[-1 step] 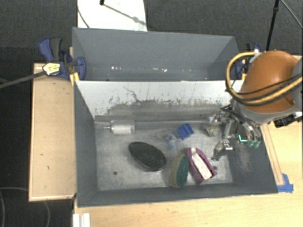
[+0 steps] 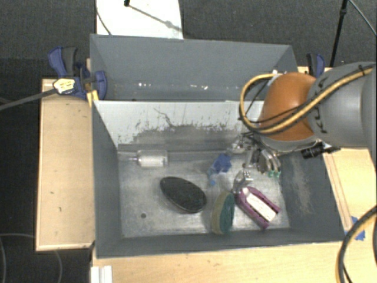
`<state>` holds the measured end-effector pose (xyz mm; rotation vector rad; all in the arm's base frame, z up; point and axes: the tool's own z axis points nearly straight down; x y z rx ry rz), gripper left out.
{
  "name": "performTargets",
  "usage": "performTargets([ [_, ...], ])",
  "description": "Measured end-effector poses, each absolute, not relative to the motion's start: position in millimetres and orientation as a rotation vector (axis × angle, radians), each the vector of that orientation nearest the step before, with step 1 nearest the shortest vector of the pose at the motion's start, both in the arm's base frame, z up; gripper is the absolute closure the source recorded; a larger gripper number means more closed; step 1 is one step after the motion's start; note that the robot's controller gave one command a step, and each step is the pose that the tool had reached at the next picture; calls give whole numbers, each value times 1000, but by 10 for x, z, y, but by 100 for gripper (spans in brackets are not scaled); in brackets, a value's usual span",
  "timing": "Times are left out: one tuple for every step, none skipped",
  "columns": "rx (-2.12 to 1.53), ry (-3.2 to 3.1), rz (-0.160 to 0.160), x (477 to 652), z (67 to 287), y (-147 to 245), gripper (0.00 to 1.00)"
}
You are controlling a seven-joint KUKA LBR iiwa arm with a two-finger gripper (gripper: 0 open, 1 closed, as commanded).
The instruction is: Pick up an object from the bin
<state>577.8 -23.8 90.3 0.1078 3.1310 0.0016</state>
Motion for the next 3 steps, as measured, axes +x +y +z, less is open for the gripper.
performTargets([
  [469,3100,4,5871,1011,158,0],
  [1079,2942,3,5888,1003,73,0],
  [1602,2693,6,5605,730,139,0],
])
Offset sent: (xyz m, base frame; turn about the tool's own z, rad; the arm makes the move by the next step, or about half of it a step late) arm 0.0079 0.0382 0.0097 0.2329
